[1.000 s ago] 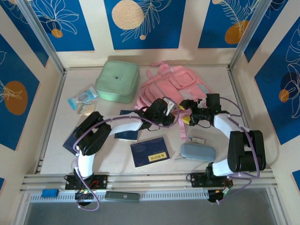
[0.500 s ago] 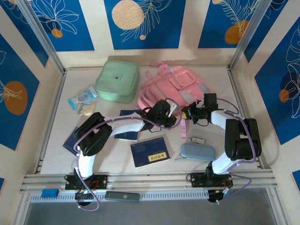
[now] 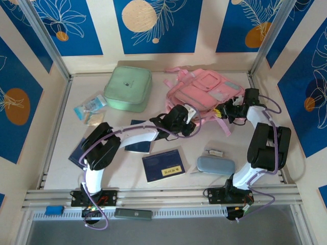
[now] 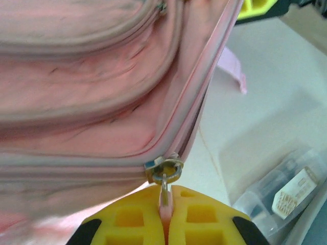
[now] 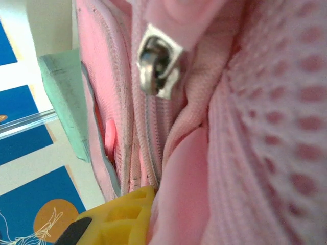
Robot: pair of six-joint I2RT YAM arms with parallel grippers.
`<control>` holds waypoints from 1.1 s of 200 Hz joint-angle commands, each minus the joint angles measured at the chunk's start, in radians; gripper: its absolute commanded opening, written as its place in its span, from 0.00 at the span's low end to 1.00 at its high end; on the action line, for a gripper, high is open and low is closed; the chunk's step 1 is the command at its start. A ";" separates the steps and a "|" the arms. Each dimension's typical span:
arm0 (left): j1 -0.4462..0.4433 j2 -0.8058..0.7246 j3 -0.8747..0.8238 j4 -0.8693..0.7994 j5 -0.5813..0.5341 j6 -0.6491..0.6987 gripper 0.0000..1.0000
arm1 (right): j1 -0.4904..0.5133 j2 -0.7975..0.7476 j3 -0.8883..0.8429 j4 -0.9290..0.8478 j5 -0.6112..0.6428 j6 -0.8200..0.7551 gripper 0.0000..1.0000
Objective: Pack the student bag
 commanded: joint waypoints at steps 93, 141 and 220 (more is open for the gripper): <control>0.002 -0.006 0.082 -0.113 0.122 -0.028 0.00 | 0.044 -0.187 -0.181 0.012 0.019 0.074 0.77; -0.004 0.005 0.098 -0.106 0.153 -0.021 0.00 | 0.245 -0.221 -0.280 0.159 0.094 0.311 0.80; -0.013 -0.078 0.037 -0.132 0.111 -0.034 0.00 | 0.347 -0.077 -0.040 0.067 0.196 0.107 0.15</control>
